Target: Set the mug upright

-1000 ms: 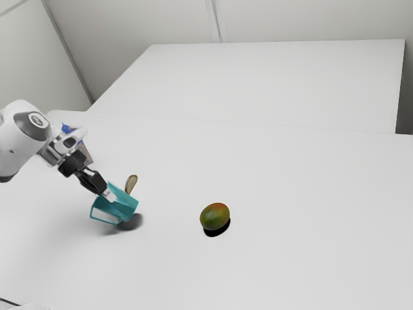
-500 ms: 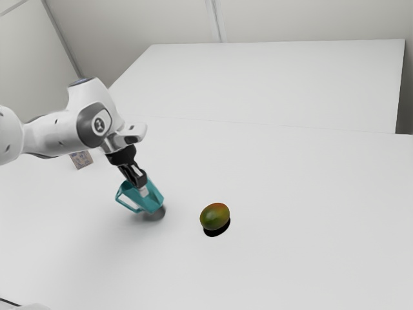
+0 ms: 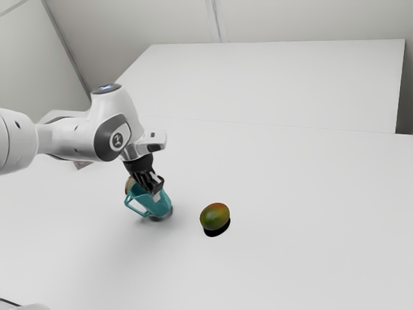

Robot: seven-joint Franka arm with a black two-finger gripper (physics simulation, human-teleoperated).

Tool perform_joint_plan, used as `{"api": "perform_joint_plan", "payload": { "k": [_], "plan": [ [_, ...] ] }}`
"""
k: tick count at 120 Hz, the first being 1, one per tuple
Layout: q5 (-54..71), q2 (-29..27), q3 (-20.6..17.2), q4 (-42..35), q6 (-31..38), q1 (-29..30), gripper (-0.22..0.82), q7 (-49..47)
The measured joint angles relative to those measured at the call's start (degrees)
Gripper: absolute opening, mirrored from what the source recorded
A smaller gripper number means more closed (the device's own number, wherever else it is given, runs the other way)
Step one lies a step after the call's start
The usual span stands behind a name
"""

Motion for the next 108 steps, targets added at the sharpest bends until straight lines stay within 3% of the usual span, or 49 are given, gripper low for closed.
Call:
{"api": "perform_joint_plan", "payload": {
  "k": [67, 108],
  "plan": [
    [0.9, 1.4, -0.4, 0.1, 1.6, 0.2, -0.15, -8.9],
    [0.4, -0.8, -1.7, 0.1, 1.9, 0.4, 0.09, -10.9]
  ]
}}
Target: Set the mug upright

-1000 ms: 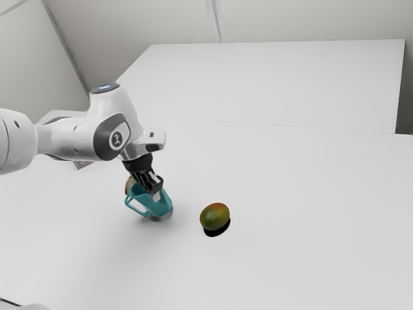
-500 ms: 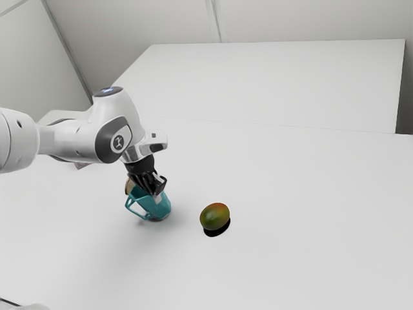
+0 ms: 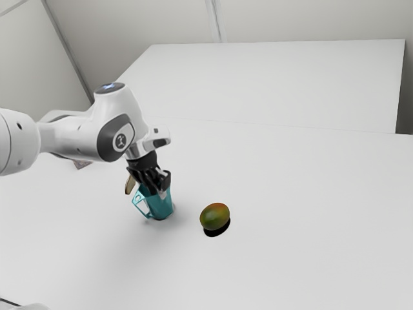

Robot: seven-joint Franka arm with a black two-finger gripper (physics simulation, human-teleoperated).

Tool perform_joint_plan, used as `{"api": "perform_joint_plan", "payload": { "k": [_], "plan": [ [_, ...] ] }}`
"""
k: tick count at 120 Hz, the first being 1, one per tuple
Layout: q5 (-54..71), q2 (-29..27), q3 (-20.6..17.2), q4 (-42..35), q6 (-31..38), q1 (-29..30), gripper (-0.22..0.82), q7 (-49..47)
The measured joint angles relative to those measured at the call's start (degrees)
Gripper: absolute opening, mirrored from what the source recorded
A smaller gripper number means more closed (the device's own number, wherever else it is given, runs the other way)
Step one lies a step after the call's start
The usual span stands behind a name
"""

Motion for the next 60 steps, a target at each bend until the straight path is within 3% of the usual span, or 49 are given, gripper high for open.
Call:
{"api": "perform_joint_plan", "payload": {
  "k": [32, 60],
  "plan": [
    [-0.7, -5.9, -0.6, 2.9, -3.2, -0.3, 0.35, -0.8],
    [-0.3, -2.9, -0.2, 20.3, -15.7, 0.6, 0.52, -1.5]
  ]
}}
